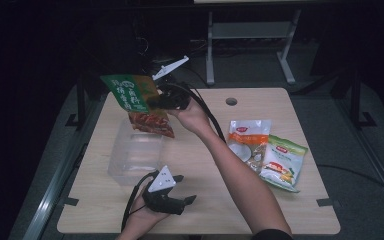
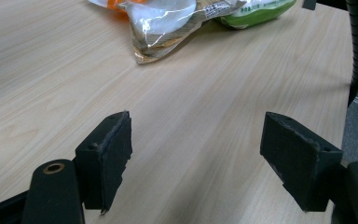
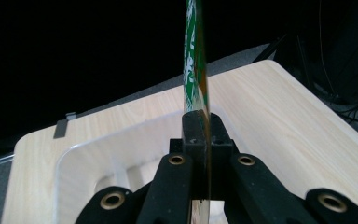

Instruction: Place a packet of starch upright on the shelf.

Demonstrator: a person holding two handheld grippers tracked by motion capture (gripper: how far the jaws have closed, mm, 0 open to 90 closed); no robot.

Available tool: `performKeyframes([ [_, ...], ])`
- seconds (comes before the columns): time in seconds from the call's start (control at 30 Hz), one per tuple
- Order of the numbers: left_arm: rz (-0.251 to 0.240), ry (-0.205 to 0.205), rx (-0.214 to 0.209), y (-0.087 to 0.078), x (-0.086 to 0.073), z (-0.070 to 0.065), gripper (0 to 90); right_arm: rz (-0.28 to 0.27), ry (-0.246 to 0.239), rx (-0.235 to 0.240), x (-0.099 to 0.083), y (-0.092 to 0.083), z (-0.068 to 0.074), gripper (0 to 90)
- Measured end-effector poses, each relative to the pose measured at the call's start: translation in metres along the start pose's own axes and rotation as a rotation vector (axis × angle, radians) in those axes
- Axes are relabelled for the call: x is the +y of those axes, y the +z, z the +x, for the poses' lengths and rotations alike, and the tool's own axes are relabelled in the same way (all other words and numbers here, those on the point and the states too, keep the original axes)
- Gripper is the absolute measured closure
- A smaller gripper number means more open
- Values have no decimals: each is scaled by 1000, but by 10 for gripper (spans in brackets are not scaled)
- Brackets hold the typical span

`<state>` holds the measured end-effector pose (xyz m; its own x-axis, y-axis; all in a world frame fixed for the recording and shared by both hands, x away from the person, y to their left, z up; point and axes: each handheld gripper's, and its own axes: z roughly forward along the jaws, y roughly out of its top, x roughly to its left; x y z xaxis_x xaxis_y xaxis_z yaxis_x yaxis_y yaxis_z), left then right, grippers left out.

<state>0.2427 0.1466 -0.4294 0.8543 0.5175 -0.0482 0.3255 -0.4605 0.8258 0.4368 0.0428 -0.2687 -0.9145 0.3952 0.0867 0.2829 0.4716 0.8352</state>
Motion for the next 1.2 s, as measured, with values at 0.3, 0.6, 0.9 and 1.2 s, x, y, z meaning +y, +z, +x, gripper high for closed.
performKeyframes([
  [0.3,0,-5,-2,0,-1,2,245,-16,41,21,-3,37,-11,899],
  [0.6,2,-6,2,-3,-1,3,245,-24,86,41,-19,65,-17,899],
  [0.9,2,7,4,-1,-1,1,246,-50,127,42,-32,74,-21,899],
  [1.2,-1,4,5,-2,-1,3,246,-27,164,50,-52,84,-30,898],
])
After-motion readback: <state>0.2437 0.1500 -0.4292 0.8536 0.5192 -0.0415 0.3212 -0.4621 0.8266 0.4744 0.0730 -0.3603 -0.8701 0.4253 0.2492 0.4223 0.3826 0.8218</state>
